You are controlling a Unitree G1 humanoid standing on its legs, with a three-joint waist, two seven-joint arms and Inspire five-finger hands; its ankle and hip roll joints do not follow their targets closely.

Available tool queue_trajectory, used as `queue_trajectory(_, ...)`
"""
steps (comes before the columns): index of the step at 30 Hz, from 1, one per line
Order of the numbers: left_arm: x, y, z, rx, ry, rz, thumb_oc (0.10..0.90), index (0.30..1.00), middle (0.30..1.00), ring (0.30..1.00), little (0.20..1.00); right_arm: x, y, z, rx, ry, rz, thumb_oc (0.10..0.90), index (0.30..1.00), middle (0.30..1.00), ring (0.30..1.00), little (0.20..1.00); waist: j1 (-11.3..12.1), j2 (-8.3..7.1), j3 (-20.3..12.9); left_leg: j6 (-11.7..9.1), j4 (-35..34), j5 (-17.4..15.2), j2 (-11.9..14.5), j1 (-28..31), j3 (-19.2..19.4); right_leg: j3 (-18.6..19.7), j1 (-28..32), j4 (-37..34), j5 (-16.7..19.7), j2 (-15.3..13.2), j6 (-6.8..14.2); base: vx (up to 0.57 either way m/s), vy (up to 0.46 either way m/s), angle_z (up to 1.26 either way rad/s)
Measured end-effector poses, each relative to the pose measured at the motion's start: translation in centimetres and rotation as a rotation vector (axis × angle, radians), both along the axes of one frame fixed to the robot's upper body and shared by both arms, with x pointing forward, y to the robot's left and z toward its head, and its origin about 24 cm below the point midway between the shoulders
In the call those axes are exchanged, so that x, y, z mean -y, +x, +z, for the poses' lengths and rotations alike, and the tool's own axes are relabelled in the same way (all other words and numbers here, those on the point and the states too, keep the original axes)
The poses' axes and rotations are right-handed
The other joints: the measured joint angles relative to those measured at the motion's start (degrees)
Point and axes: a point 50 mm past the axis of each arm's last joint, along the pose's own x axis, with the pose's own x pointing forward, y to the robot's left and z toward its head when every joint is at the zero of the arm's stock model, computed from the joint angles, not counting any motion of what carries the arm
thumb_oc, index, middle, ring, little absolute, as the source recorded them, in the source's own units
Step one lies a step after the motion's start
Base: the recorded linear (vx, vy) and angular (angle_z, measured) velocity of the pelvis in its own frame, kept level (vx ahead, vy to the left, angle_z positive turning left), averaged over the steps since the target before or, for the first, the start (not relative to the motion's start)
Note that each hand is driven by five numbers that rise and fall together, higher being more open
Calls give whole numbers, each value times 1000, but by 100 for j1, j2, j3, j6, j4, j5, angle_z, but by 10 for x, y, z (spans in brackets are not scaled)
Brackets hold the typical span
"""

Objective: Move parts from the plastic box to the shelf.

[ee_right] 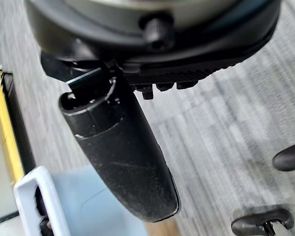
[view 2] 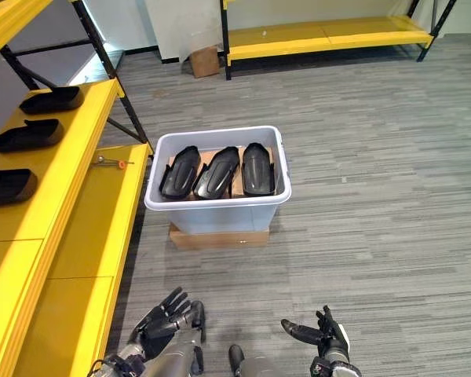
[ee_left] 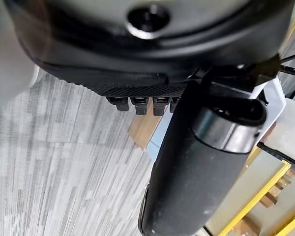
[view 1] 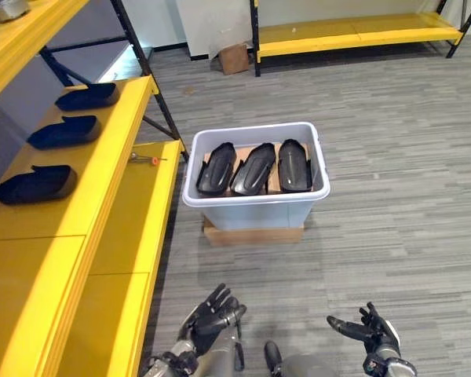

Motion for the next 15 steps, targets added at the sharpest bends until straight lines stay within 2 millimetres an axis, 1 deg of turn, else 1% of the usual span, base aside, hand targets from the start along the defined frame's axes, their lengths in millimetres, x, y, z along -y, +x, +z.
queue_trajectory(1,1,2,1,16,-12,-14,900,1000,1000,1000,1000,2,2,2,6,-11,25,900,1000,1000,1000,1000,1,15,-9,12,51,-2,8,107,106,58,66,39,-59,-6,17,135,97,-20)
queue_trajectory(2,1,4,3,30,-20,-27,900,1000,1000,1000,1000,2,4,3,12,-11,35,900,1000,1000,1000,1000,-5,17,-11,21,62,-9,-4,197,120,83,84,86,-134,-8,42,211,151,-19)
queue_trajectory(3,3,7,5,53,-52,-53,900,1000,1000,1000,1000,-1,8,6,33,0,59,900,1000,1000,1000,1000,-11,20,-13,258,-60,78,-15,529,281,78,106,250,-374,-18,168,219,148,-11)
queue_trajectory(5,4,9,7,68,-80,-65,900,1000,1000,1000,1000,-9,14,9,58,24,107,900,1000,1000,1000,1000,32,-85,-12,415,-104,257,-72,692,516,19,41,580,-648,-126,293,217,124,-28)
queue_trajectory(6,4,9,8,77,-104,-59,900,1000,1000,1000,1000,-14,19,10,77,39,129,900,1000,1000,1000,1000,59,-117,-12,530,-99,358,-134,796,562,-83,89,667,-784,-210,387,145,72,-45)
queue_trajectory(7,4,7,7,76,-106,-63,900,1000,1000,1000,1000,-19,25,14,100,48,153,900,1000,1000,1000,1000,86,-134,-14,674,-94,454,-239,909,585,-270,217,649,-923,-343,472,224,112,-28)
queue_trajectory(8,3,6,7,72,-103,-65,900,1000,1000,1000,1000,-23,27,14,107,60,164,900,1000,1000,1000,1000,36,-179,-18,696,-98,452,-347,996,604,-362,328,602,-1029,-480,524,178,97,-1)
queue_trajectory(10,3,10,9,85,-93,-75,900,1000,1000,1000,1000,-32,36,18,139,72,178,900,1000,1000,1000,1000,2,-198,-25,790,-108,332,-536,1071,594,-480,474,521,-1118,-673,622,228,158,17)
queue_trajectory(11,2,13,11,95,-81,-83,900,1000,1000,1000,1000,-44,41,18,150,86,205,900,1000,1000,1000,1000,8,-214,-25,918,-105,255,-654,1174,615,-506,555,553,-1150,-799,692,251,230,14)
queue_trajectory(12,-1,15,13,98,-42,-105,900,1000,1000,1000,1000,-54,47,23,181,74,251,900,1000,1000,1000,1000,15,-231,-35,1026,-95,201,-748,1258,611,-629,604,633,-1200,-908,810,218,227,10)
queue_trajectory(15,-7,20,16,108,-14,-100,900,1000,1000,1000,1000,-60,53,31,218,40,284,900,1000,1000,1000,1000,31,-254,-59,1134,-86,116,-820,1271,603,-753,625,697,-1185,-973,853,111,145,7)
